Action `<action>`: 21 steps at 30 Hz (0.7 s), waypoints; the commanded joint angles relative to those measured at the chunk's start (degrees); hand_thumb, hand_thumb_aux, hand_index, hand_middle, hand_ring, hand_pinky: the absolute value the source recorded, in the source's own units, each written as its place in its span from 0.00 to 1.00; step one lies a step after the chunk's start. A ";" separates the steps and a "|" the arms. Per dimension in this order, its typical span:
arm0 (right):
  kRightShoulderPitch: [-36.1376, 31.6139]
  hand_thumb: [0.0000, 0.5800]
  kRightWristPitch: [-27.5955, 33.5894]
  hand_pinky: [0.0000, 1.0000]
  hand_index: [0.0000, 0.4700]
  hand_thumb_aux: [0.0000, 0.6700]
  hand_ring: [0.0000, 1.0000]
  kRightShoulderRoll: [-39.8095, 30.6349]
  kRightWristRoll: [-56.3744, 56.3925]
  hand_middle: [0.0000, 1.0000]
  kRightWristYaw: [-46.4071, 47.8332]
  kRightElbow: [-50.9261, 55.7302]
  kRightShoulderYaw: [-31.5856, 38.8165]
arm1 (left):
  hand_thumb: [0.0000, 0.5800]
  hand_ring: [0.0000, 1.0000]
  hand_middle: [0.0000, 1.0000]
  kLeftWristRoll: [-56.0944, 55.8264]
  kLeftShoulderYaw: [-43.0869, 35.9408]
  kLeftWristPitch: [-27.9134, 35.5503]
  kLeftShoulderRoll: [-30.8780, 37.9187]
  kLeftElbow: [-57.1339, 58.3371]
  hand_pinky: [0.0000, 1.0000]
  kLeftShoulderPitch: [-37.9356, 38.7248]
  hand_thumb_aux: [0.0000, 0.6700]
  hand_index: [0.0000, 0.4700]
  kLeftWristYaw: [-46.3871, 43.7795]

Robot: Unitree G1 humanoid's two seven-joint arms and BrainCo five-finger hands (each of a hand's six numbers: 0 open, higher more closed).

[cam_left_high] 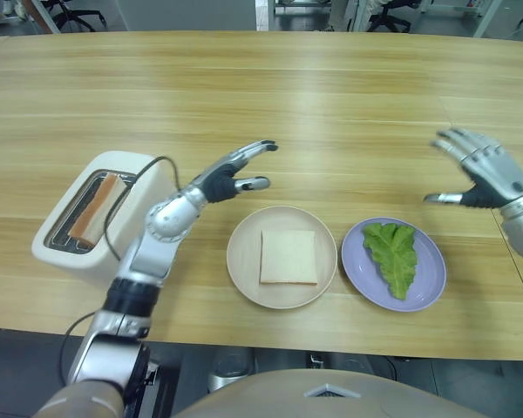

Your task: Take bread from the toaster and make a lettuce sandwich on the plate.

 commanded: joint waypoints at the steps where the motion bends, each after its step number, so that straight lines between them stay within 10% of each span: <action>1: -0.78 0.00 5.40 0.00 0.00 0.00 0.00 1.24 -10.34 0.00 -15.72 7.59 8.90 | 0.00 0.00 0.00 -3.54 2.61 0.10 -0.59 -1.88 0.00 2.35 0.00 0.00 0.62; 21: -7.77 0.00 12.93 0.00 0.00 0.00 0.00 6.89 -16.96 0.00 -35.36 24.99 29.86 | 0.00 0.00 0.00 -1.61 3.29 -1.25 0.46 1.37 0.00 1.17 0.00 0.00 3.43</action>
